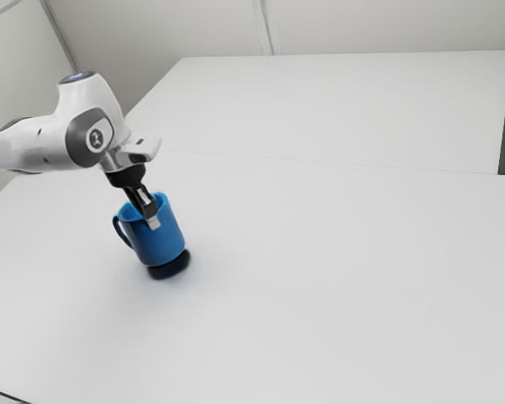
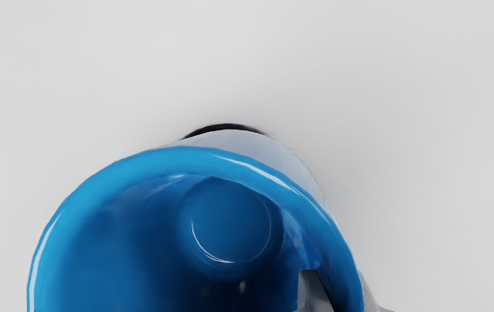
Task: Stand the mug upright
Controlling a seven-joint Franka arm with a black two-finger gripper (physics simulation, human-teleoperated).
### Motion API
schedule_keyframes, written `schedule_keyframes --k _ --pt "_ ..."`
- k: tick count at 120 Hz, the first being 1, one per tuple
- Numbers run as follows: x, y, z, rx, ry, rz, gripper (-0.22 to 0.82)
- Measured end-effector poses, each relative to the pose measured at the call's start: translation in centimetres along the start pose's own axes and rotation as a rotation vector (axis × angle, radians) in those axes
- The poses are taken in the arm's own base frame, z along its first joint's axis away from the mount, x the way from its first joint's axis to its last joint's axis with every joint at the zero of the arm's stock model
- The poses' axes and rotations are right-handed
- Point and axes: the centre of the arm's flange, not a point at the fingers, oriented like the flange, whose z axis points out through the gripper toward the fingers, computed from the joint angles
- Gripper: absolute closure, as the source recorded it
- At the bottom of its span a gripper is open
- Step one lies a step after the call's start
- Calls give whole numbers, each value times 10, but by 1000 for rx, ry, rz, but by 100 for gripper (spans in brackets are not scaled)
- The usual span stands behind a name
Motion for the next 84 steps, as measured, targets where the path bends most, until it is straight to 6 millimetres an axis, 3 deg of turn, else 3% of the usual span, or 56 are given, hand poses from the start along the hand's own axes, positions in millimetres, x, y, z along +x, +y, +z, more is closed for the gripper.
schedule_keyframes --k 30,57,72,84 --pt "-19 3 33 67 27 -92 77" --pt "-13 9 36 79 61 -135 31" --pt "-13 9 28 90 84 -159 17" --pt "-13 12 5 102 115 -174 11"
